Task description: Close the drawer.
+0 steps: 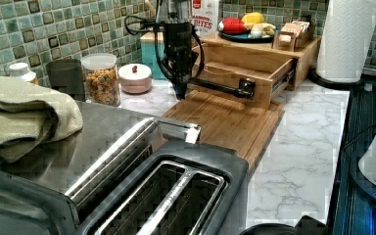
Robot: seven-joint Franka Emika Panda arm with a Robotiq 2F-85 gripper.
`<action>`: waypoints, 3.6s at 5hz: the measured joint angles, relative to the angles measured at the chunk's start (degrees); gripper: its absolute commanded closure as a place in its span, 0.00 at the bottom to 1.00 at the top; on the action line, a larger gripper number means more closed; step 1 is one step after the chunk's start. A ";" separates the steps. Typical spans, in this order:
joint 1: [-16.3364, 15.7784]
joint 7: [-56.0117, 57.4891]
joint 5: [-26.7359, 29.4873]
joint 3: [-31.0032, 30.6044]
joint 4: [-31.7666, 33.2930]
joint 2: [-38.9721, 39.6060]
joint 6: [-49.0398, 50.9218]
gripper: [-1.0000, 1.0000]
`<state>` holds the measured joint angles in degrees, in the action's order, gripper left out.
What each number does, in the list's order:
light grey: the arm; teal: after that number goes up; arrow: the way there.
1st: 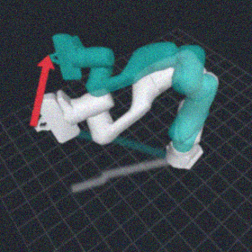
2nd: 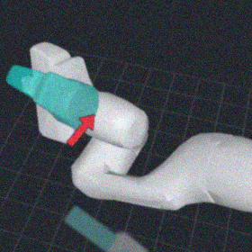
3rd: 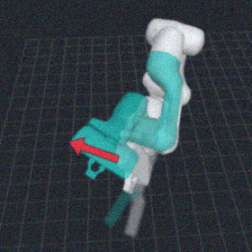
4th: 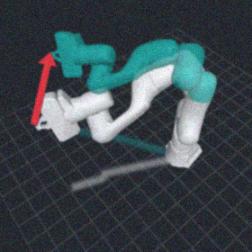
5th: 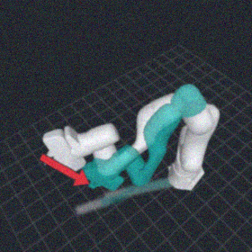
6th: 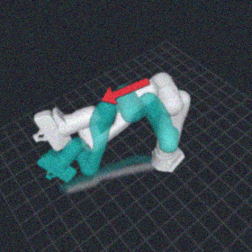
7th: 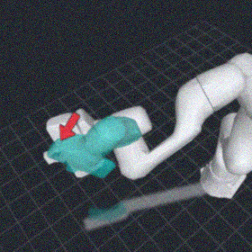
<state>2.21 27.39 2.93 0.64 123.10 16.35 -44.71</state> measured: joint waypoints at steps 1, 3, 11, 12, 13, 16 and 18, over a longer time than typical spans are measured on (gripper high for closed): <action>-0.01 0.00 -5.25 0.29 2.57 0.07 -0.78 1.00; 0.35 0.00 -11.86 1.64 3.80 0.01 -0.70 1.00; 11.82 30.41 -9.54 9.63 -0.56 1.62 -5.74 1.00; 14.24 30.58 -9.28 11.19 -0.67 2.13 -9.01 1.00; 13.22 30.52 -12.30 12.95 -0.34 2.20 -10.49 1.00; 11.33 30.52 -16.53 13.95 -2.35 2.17 -4.06 1.00; 11.44 30.52 -16.55 13.86 -2.24 2.11 -4.08 1.00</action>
<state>13.65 57.91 -13.62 14.51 120.86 18.46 -48.79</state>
